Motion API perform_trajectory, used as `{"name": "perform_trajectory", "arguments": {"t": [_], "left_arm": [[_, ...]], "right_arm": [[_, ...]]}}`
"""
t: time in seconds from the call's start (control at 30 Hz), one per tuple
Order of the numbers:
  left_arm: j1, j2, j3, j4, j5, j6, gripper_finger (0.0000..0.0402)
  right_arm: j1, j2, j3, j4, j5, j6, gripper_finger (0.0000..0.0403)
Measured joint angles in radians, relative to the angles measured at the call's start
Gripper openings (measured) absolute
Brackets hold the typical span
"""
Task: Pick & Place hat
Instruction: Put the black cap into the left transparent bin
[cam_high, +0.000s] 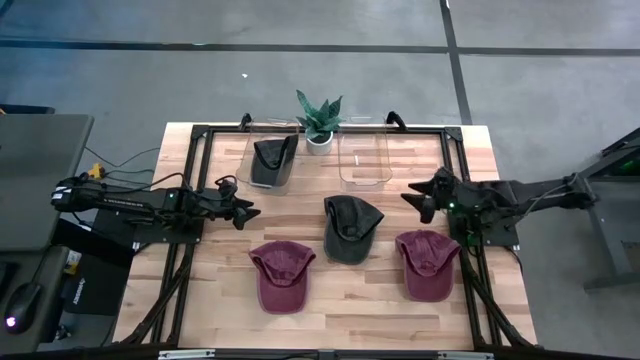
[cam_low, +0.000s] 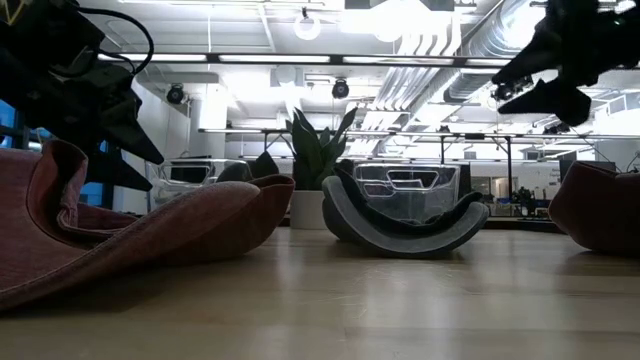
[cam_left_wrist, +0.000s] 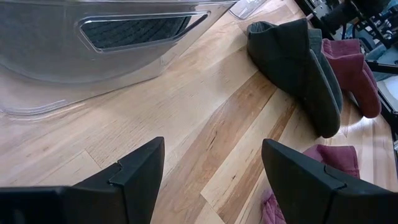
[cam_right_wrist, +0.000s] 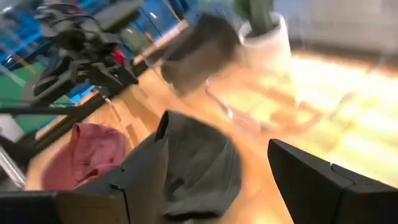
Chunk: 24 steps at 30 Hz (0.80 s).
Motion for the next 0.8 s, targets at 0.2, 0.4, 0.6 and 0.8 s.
{"name": "perform_trajectory", "arguments": {"t": [0.2,0.4,0.6,0.8], "left_arm": [[0.0,0.0,0.0,0.0,0.0,0.0,0.0261],[0.0,0.0,0.0,0.0,0.0,0.0,0.0261],[0.0,0.0,0.0,0.0,0.001,0.0,0.0261],[0.0,0.0,0.0,0.0,0.002,0.0,0.0261]], "right_arm": [[-0.053,0.2,0.068,-0.088,-0.157,0.42,0.0271],[-0.137,0.378,0.072,-0.074,-0.361,0.613,0.0271],[-0.196,0.522,0.072,0.015,-0.468,0.631,0.0271],[-0.242,0.656,0.072,0.135,-0.514,0.631,0.0271]]}}
